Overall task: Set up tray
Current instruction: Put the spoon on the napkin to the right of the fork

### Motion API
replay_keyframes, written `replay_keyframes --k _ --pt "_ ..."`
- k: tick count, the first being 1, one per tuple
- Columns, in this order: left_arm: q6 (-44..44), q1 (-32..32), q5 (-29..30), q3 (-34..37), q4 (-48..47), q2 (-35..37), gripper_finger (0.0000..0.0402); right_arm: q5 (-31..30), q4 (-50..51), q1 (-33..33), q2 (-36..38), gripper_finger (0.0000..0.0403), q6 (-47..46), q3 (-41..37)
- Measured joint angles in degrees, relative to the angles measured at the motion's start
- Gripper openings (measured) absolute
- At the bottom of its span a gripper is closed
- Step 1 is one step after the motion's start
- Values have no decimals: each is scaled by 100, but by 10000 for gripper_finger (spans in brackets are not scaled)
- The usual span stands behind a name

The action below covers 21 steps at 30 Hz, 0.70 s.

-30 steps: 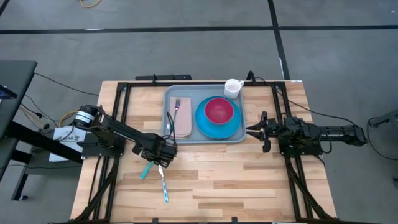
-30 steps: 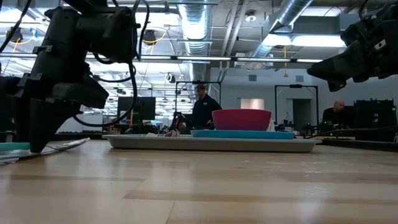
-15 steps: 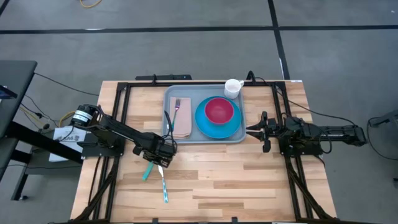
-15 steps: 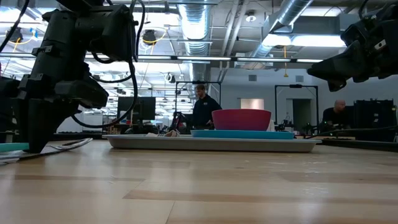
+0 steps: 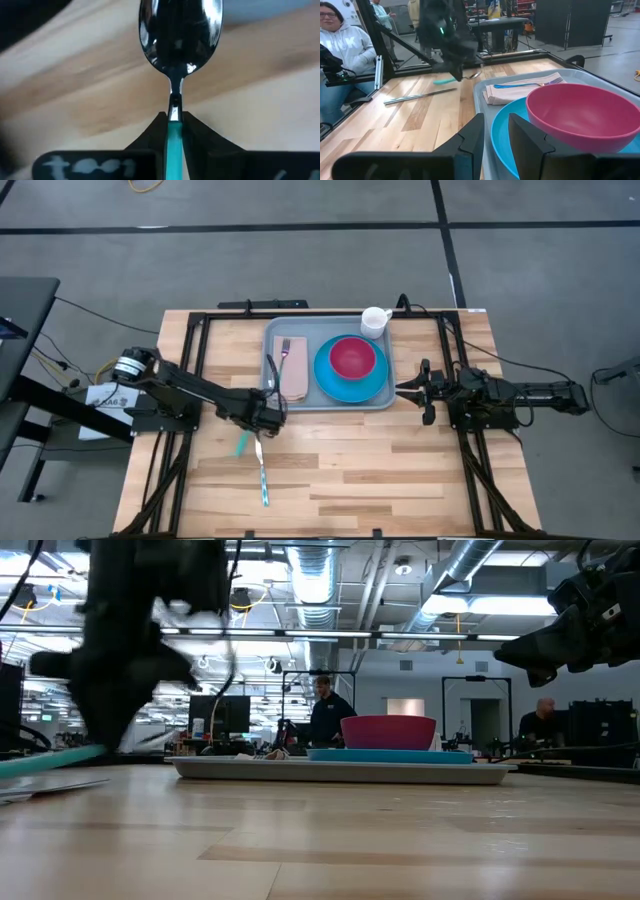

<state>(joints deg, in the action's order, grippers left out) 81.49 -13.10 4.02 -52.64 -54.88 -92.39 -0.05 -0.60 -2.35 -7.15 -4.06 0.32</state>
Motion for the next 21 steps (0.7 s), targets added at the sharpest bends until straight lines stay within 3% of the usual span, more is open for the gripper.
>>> replay_keyframes --k 10,21 --pt "-234 520 1229 -730 190 980 18 0 0 1 -1 82 -1 -1" --pt "-2037 2178 1405 -1137 1277 1066 18 -1 0 0 1 82 0 -2"
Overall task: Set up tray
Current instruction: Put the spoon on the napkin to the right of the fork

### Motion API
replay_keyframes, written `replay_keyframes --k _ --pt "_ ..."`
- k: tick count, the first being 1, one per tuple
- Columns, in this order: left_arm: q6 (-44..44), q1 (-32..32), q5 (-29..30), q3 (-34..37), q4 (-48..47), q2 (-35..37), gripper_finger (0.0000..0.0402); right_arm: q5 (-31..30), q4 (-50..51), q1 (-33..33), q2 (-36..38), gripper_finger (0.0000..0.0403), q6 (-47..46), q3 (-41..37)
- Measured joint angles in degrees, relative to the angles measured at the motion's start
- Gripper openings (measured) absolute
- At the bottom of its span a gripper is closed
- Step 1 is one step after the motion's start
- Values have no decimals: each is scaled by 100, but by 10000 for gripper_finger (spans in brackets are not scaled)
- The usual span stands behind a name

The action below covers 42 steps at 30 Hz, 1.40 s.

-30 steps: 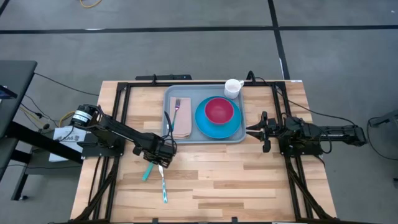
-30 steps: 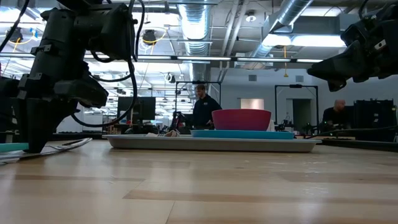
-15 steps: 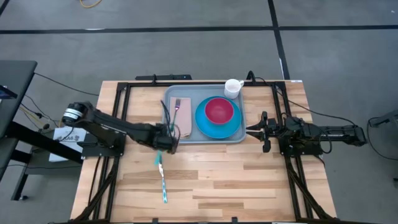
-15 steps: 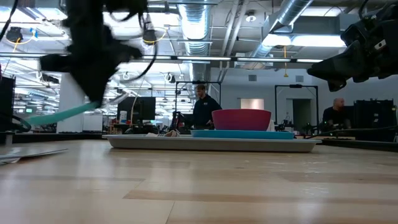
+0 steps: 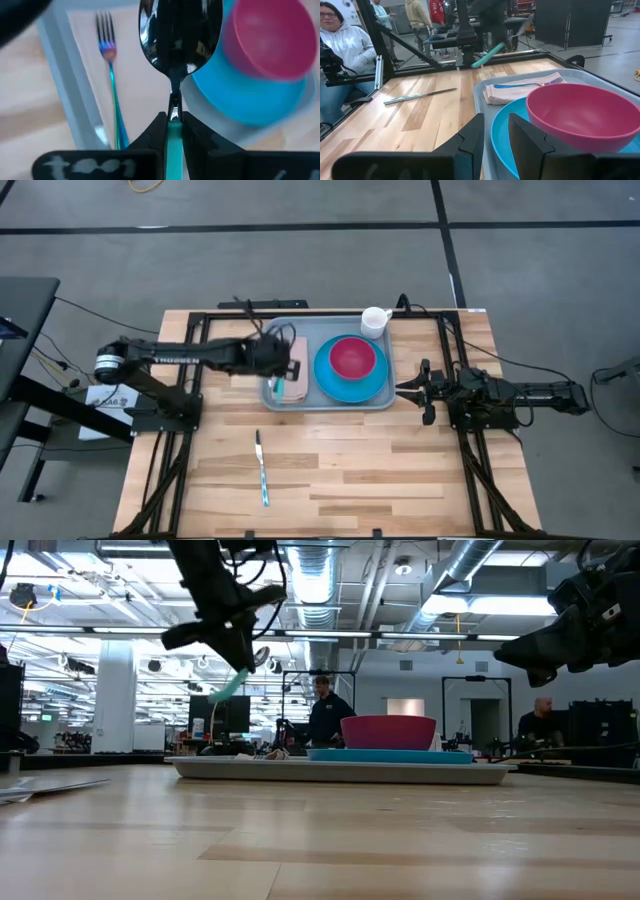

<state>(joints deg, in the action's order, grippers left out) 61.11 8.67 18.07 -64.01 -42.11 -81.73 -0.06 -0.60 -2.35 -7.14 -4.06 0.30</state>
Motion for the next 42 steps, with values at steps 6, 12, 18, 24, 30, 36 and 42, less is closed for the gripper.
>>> replay_keyframes --k 6,12,18,24,30,36,42 --pt "-498 840 -406 -7 469 -60 18 0 1 1 -1 82 -2 0" --pt "-952 1423 -1111 -20 1183 -552 18 0 0 0 1 82 1 1" --pt "-1097 1885 -1806 -13 1138 -1112 18 1 0 2 3 82 -2 1" --pt "-1193 2097 -1973 -13 1089 -1235 18 1 0 1 3 82 -2 0" --pt "-1214 2117 -2121 -15 1171 -1476 18 1 0 0 3 82 0 1" --pt "-1416 2109 -2206 -207 909 -1934 18 1 0 0 3 82 -1 -1" --pt "-1494 2092 -2191 -608 766 -2267 18 1 0 2 3 82 -2 1"
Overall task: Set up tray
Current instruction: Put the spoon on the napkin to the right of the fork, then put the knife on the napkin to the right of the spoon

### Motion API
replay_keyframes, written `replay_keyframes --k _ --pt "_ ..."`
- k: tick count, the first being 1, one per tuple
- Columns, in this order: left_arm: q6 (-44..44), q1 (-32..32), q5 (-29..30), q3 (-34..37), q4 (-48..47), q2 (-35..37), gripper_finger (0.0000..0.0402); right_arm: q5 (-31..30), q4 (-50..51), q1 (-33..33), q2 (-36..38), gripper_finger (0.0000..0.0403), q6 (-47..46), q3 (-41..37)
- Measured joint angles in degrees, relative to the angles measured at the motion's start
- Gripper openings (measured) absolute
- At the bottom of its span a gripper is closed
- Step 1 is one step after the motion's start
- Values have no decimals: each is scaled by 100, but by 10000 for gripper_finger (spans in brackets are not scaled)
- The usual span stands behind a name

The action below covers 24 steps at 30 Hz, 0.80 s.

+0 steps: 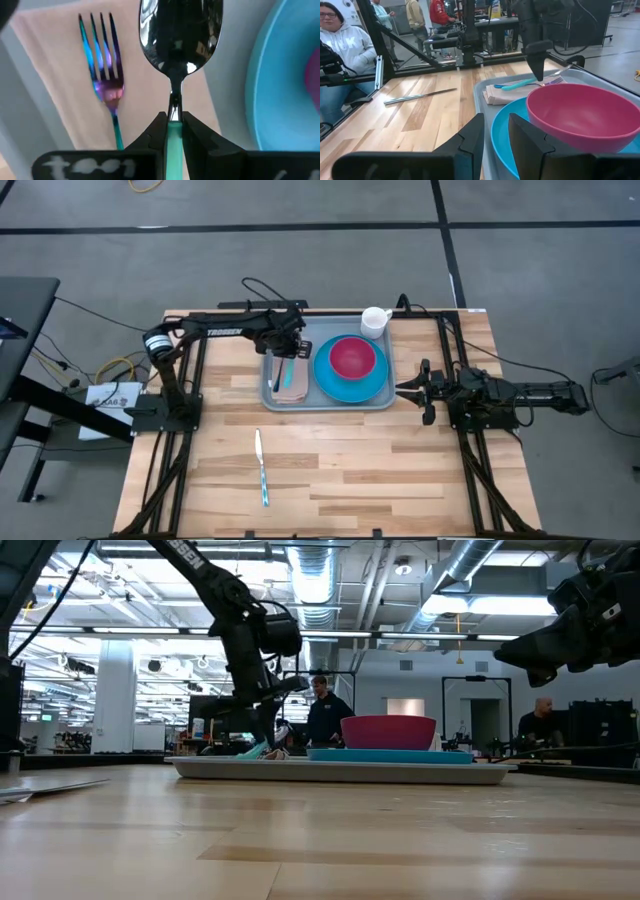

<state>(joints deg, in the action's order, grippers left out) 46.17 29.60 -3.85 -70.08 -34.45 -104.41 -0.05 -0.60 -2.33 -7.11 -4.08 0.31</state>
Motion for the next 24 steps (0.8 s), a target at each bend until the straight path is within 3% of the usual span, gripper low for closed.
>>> replay_keyframes --k 10,16,24 --pt "184 60 -397 -223 -494 -531 28 -3 0 -2 0 82 2 0" --pt "192 62 -330 -221 -513 -561 24 9 0 -1 0 82 1 1" --pt "167 82 -391 -221 -511 -548 94 4 0 -2 0 82 1 0"
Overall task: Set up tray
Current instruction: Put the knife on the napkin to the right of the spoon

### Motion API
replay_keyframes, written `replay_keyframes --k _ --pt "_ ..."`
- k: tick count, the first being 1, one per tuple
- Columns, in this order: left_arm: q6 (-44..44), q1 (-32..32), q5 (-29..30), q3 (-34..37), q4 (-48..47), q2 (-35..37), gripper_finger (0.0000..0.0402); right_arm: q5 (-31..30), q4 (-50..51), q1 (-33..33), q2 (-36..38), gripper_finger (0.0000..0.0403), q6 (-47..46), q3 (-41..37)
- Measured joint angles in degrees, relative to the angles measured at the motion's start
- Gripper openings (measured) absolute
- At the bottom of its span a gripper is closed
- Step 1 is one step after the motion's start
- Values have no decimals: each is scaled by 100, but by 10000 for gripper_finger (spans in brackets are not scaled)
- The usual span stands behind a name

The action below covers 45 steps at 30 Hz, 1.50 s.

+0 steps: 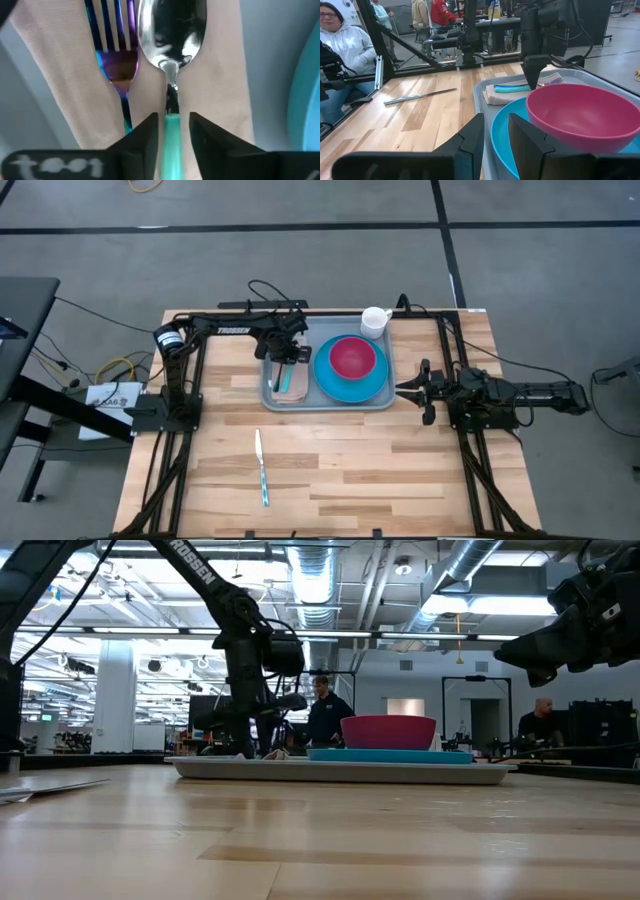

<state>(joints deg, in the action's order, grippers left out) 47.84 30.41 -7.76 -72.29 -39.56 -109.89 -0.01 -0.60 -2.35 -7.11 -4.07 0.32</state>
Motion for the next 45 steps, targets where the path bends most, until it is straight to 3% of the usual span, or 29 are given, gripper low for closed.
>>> replay_keyframes --k 6,12,17,21,25,29,36,40,45 --pt "-349 0 -100 -114 -112 0 132 -2 0 1 1 82 0 -1" --pt "-877 -265 202 -865 -508 190 141 -2 0 1 2 82 -1 -1" --pt "-968 -832 819 -1550 -1253 627 142 -4 0 2 0 82 -1 0" --pt "-699 -1707 1239 -1674 -1572 1140 142 -4 0 0 1 82 0 0" --pt "209 -2754 1926 -1672 -2028 1568 142 -4 0 1 0 82 0 0" --pt "1718 -3791 2362 -1672 -2642 1764 142 -4 0 0 2 82 1 -2" --pt "4170 -5242 2487 -1641 -3174 1687 142 -4 0 2 0 82 1 0" --pt "5217 -5804 2755 -1467 -2986 1692 142 -4 0 1 1 82 -1 0" --pt "6384 -6304 2535 -1071 -2877 1608 142 -4 0 0 0 82 -1 0"
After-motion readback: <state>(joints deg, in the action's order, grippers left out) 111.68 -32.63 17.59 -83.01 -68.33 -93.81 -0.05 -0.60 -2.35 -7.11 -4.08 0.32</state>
